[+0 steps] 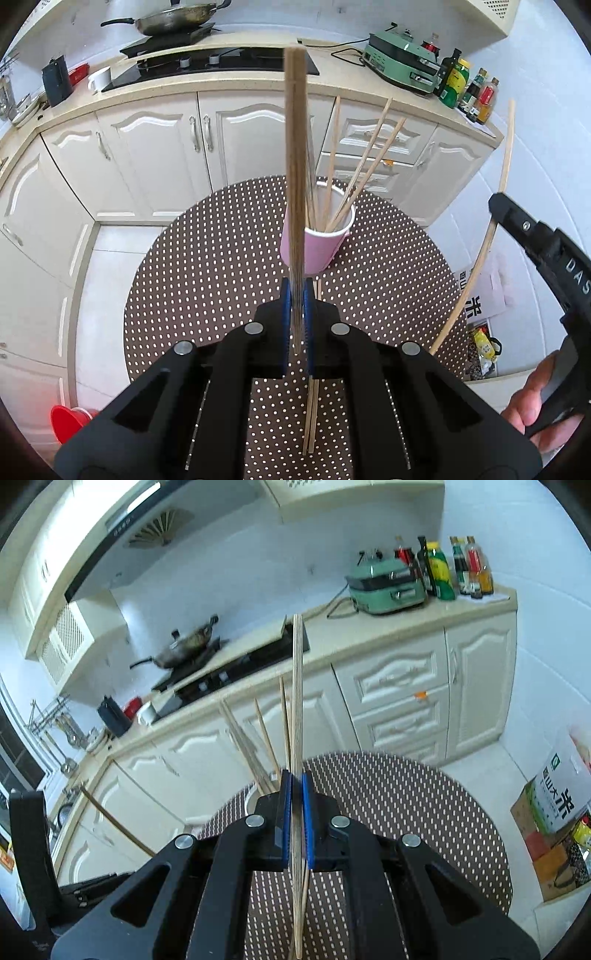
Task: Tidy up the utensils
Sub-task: 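Lift the left tool's chopstick up over the pink cup while the right tool carries its own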
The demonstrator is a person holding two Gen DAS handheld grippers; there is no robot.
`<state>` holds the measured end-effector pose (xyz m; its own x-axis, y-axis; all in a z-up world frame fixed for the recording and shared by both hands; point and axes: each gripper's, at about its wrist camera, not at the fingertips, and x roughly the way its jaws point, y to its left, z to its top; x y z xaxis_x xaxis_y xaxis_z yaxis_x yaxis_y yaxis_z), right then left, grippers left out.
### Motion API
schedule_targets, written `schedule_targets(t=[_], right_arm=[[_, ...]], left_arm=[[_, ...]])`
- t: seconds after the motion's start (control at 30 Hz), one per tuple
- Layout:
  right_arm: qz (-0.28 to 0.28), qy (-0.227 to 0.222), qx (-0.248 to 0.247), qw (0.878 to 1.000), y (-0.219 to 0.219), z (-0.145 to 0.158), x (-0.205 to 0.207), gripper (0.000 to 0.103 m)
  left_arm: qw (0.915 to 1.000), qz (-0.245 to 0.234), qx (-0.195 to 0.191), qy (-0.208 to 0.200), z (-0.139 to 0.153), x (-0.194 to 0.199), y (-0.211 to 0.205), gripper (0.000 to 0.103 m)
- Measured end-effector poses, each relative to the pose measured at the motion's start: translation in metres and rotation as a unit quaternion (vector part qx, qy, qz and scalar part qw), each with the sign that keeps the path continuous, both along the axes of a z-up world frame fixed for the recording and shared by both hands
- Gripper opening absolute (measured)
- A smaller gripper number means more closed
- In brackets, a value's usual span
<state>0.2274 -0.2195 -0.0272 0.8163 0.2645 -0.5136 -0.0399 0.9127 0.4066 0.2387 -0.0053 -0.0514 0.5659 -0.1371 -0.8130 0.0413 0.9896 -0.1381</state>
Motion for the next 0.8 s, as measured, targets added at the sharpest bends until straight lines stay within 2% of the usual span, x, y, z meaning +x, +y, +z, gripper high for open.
schedule_targets(t=[0.43, 0.6, 0.8], right_arm=[[-0.042, -0.065, 0.013, 0.997, -0.004, 0.038, 0.037, 0.005], [-0.037, -0.067, 0.009, 0.997, 0.006, 0.036, 0.055, 0.005], [-0.016, -0.042, -0.005, 0.999, 0.022, 0.017, 0.077, 0.005]], left_arm=[[0.9979, -0.020, 0.009, -0.060, 0.058, 0.029, -0.011, 0.007], [0.9974, -0.022, 0.001, -0.069, 0.066, 0.049, -0.009, 0.007], [0.9977, -0.018, -0.010, -0.065, 0.065, 0.073, -0.004, 0.007]])
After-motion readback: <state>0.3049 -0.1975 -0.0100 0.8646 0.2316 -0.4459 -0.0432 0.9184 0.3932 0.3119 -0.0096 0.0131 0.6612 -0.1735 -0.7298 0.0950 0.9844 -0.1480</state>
